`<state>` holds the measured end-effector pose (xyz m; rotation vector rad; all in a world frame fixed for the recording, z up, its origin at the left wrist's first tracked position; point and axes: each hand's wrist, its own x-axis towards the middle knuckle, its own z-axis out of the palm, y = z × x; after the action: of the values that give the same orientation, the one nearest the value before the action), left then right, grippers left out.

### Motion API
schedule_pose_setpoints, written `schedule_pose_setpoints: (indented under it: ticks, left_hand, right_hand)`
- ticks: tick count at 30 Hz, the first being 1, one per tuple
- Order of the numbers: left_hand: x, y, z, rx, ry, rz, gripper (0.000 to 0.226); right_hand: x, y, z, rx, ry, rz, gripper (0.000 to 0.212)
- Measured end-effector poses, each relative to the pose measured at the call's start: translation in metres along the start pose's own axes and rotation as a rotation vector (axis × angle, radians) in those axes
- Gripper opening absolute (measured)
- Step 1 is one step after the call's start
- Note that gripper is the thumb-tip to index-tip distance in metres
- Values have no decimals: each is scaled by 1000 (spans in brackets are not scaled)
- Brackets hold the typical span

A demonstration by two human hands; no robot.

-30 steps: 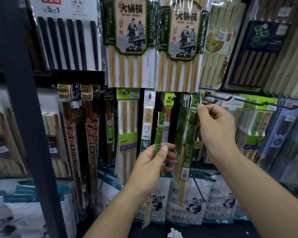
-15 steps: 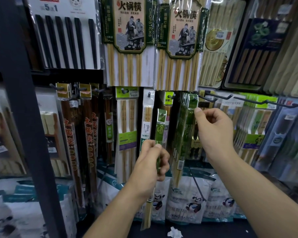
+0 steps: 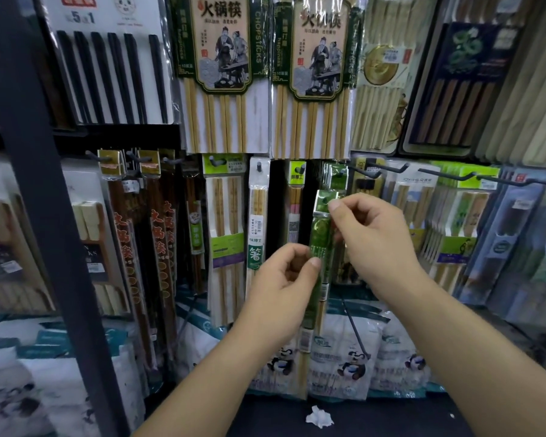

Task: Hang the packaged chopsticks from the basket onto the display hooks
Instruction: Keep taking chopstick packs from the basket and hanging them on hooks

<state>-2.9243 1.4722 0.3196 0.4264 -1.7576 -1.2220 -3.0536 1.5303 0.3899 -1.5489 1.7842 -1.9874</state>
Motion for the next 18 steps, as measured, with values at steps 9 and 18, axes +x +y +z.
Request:
schedule_pose_setpoints:
  ticks: [9,18]
  left_hand:
    - [37,14,12,208,-8,40,14]
    - [37,10,17,269,6,50,9]
  right_hand:
    - [43,6,-8,-51,144,33,32]
    - [48,11,-4,-36,164,47,36]
